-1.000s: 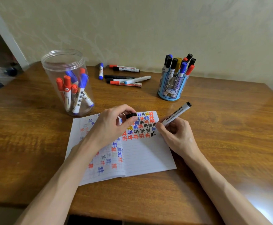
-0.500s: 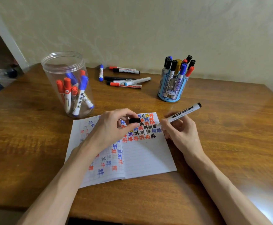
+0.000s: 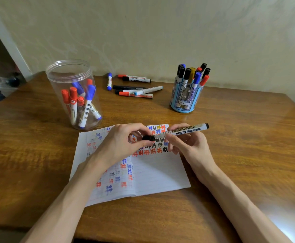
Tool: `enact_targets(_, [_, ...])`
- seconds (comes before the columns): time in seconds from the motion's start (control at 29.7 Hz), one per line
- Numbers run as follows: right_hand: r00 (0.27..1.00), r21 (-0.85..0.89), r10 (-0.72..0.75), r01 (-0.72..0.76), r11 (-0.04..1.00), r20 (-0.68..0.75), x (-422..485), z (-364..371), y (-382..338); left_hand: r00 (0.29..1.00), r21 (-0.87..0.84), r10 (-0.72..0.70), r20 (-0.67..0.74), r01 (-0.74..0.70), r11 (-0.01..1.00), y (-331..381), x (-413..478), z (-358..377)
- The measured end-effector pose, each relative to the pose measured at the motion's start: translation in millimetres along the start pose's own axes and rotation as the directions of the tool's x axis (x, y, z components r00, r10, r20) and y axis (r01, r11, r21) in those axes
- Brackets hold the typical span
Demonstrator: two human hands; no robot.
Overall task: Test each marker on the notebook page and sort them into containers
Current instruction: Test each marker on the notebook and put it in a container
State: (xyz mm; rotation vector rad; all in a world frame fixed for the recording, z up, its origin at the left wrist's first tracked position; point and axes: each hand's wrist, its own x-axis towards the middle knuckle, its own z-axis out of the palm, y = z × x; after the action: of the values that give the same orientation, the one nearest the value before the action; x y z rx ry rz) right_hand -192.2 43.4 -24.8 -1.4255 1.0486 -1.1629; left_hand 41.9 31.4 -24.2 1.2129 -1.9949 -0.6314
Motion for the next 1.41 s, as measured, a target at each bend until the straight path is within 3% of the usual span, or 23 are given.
enact_targets(0.13, [0.995,0.165,0.097,-0.096,0.982,0.000,0.3,4.5,-4.4,1.000,-0.017,0.010,-0.019,-0.010,1.000,0.9,0.1,-0.4])
enact_targets(0.74, [0.989,0.000,0.140,-0.141,0.990,0.055,-1.5,-13.1,-8.4,1.000,0.006,0.013,-0.016,-0.013,1.000,-0.5,1.1,0.0])
enact_targets(0.87, [0.976,0.062,0.194,-0.201,0.978,0.100,2.6,-17.5,-8.8,0.999,0.010,-0.034,-0.022,0.034,0.999,0.7,-0.2,-2.5])
enact_targets(1.08, [0.993,-0.354,0.008,0.035,0.935,0.118,5.0,-26.5,0.5,0.996,0.023,-0.082,-0.029,0.083,0.996,0.5,0.1,-1.1])
enact_targets(1.24, [0.988,-0.403,-0.098,0.139,0.905,0.121,5.7,-23.6,11.8,0.999,0.069,-0.031,-0.041,0.034,0.997,1.0,0.2,3.6])
enact_targets(1.41, [0.989,-0.397,-0.096,0.131,0.908,0.109,6.7,-21.0,18.6,0.999,0.102,-0.010,-0.044,0.014,0.995,1.8,0.9,3.2])
